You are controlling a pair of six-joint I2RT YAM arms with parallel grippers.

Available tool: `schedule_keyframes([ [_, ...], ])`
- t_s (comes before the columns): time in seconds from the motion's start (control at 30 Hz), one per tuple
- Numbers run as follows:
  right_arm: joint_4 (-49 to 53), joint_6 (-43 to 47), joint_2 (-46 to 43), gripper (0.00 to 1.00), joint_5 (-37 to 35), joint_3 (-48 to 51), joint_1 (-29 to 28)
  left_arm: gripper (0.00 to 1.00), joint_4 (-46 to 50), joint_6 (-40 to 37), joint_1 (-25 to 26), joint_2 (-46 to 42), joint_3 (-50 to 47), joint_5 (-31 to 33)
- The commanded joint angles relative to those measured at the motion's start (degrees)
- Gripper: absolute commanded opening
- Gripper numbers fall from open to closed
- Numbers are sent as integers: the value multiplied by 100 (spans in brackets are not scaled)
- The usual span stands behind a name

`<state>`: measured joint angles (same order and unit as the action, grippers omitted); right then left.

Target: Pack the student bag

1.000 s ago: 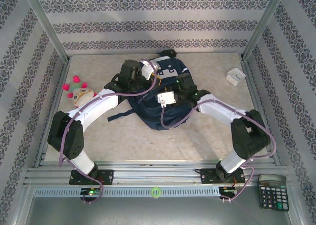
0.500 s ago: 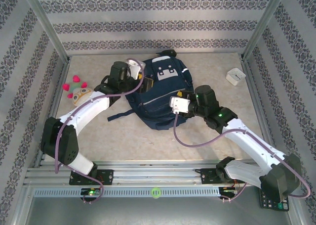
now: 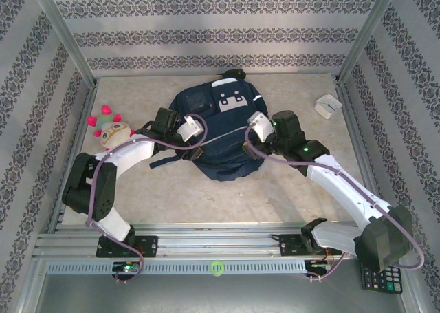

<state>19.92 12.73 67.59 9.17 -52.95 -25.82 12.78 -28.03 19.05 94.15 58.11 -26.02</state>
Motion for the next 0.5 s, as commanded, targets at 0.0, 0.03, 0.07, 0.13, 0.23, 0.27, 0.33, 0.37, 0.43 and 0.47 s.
schedule_keyframes([
  [0.0,90,-2458,28,72,386,72,240,75,659,-1850,-29,381,369,62],
  [0.03,82,-2819,19,72,492,167,325,75,821,-2053,-35,512,484,62],
  [0.07,46,-3110,-6,71,537,273,397,75,910,-2182,-35,622,578,72],
  [0.13,-131,-3717,-108,71,604,585,564,74,1131,-2453,-39,819,742,126],
  [0.23,-411,-4502,-188,68,638,993,797,69,1186,-2562,-50,980,855,138],
  [0.27,-501,-4677,-177,67,704,1093,844,65,1184,-2573,-53,994,865,88],
  [0.33,-723,-4950,-74,65,855,1252,892,56,1146,-2534,-52,974,849,-23],
  [0.37,-804,-5005,4,65,912,1292,895,53,1116,-2492,-55,959,828,-68],
  [0.43,-977,-5167,203,62,998,1346,886,43,1147,-2428,-54,909,802,-228],
  [0.47,-1089,-5268,307,60,1037,1372,881,41,1159,-2387,-54,879,786,-282],
])
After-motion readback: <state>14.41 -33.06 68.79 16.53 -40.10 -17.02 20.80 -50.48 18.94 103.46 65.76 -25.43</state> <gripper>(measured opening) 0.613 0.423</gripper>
